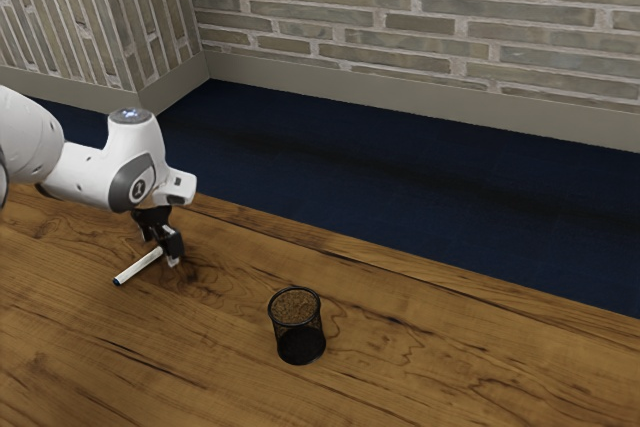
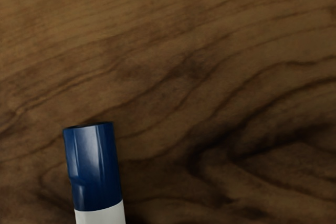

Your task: Put the marker into the pen holder.

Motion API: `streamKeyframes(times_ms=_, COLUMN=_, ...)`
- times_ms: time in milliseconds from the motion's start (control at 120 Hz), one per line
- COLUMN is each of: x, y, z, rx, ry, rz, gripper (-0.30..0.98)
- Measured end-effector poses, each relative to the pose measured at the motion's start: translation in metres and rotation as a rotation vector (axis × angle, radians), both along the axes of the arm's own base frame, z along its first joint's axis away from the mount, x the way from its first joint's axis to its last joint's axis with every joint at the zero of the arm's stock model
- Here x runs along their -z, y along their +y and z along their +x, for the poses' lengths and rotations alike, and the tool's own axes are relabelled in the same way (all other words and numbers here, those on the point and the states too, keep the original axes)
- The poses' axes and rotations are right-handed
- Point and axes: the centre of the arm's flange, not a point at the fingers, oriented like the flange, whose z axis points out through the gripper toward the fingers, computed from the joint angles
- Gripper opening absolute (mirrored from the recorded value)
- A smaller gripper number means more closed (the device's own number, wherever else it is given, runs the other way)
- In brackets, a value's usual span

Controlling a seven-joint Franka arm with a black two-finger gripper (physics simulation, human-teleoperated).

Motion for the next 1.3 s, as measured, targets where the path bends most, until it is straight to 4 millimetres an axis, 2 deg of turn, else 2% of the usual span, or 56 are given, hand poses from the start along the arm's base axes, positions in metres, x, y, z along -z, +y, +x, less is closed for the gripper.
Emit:
streamKeyframes(times_ms=200, x=0.001, y=0.016, z=-0.004, rx=-0.082, ry=-0.024, rz=-0.06, gripper=0.69)
streamKeyframes(times_ms=442, x=0.013, y=0.022, z=0.0, rx=-0.085, ry=-0.028, rz=-0.106, gripper=0.69)
streamKeyframes(times_ms=617, x=0.011, y=0.023, z=0.003, rx=-0.059, ry=-0.035, rz=-0.113, gripper=0.67)
streamKeyframes(times_ms=958, x=0.007, y=0.025, z=0.003, rx=-0.016, ry=-0.034, rz=-0.113, gripper=0.26)
streamKeyframes(times_ms=1125, x=0.007, y=0.026, z=0.003, rx=-0.003, ry=-0.032, rz=-0.112, gripper=0.13)
streamKeyframes(times_ms=1300, x=0.01, y=0.026, z=0.002, rx=0.006, ry=-0.027, rz=-0.114, gripper=0.08)
